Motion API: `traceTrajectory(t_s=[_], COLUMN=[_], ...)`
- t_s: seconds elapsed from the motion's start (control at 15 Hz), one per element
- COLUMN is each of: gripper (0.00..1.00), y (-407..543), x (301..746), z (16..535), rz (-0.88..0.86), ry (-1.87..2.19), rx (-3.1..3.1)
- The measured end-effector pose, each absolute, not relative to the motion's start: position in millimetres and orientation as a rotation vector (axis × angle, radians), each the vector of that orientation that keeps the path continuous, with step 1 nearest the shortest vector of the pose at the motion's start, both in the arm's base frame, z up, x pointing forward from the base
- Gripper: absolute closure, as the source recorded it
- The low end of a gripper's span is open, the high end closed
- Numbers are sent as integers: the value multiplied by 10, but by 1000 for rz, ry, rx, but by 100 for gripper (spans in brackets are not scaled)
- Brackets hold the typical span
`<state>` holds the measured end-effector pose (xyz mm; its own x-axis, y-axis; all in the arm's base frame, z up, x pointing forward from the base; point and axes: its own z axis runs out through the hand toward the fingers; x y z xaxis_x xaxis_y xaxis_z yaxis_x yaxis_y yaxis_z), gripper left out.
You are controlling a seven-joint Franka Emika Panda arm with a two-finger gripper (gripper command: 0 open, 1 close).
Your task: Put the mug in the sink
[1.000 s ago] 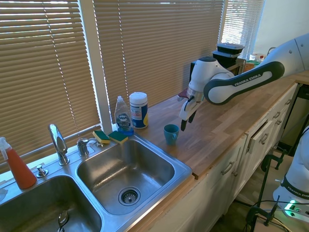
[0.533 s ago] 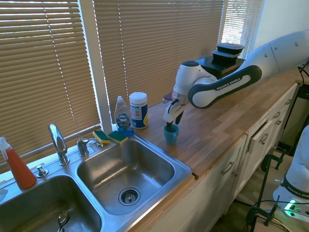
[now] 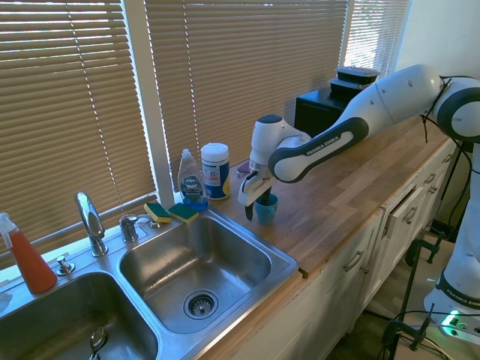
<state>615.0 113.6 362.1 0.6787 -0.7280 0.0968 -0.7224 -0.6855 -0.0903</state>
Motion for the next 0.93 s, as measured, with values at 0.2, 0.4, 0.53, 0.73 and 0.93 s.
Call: traceTrajectory(t_s=[0.2,0.4,0.53,0.73,0.93], gripper=[100,100,100,100,100], y=[1186,1172,1145,1121,1094], x=[6235,6264,6269,6273,6280], z=[3530,3536,3530,3515,3483], rz=[-155,-139,-138,-133,-127], ry=[1234,1248,1256,1265,1274], rx=[-2844,-2845,-2844,-2841,-2839])
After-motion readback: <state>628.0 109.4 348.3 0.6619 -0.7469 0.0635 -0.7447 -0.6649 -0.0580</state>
